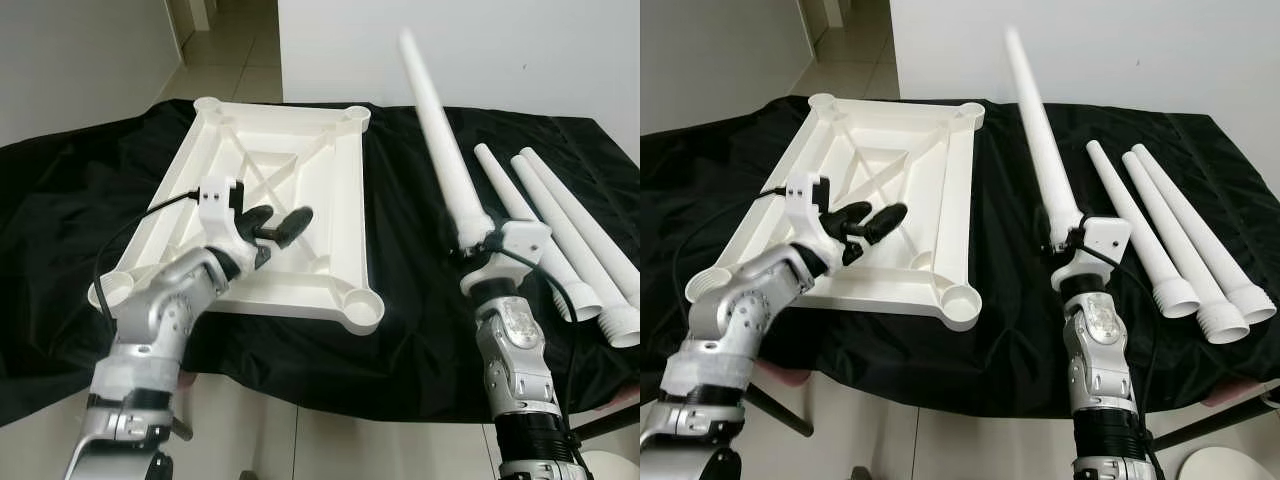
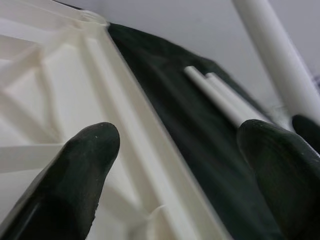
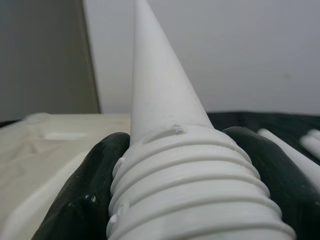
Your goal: Building children table
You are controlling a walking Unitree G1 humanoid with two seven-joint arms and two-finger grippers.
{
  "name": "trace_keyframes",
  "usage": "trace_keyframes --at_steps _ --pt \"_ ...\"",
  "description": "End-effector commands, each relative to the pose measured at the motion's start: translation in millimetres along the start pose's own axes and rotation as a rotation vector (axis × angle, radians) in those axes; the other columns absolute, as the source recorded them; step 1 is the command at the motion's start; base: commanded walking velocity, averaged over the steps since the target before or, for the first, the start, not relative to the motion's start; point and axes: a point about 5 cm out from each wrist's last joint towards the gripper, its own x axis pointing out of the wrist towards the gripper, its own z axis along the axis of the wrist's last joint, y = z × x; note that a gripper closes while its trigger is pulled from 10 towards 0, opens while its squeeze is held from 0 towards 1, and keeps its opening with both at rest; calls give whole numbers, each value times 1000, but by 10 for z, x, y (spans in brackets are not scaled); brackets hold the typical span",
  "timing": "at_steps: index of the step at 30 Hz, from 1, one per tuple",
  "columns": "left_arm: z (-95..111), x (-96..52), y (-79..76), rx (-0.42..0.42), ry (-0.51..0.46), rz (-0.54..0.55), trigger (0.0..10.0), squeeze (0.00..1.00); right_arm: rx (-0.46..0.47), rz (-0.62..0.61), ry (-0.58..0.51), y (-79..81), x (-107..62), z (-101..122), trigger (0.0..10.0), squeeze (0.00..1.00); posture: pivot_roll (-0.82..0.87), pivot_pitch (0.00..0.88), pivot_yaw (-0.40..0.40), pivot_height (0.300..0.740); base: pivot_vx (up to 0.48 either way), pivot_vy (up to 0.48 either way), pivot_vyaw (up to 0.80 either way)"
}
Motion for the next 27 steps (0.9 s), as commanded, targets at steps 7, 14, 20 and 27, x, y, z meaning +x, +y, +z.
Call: trace_keyframes --at_steps 7,14,20,27 --pt "309 189 -175 -254 -16 -435 10000 0 51 263 -22 430 37 3 10000 0 18 0 16 740 0 0 0" --pt "496 375 -155 -257 -23 -433 10000 0 28 386 -37 634 26 -6 10000 0 0 0 31 740 0 0 0" --pt "561 457 -124 -243 4 -411 10000 0 6 430 -50 710 22 -3 10000 0 -4 0 42 740 0 0 0" --pt "805 511 -44 -296 -61 -340 10000 0 2 467 -34 788 -56 -66 10000 0 4 16 53 740 0 0 0"
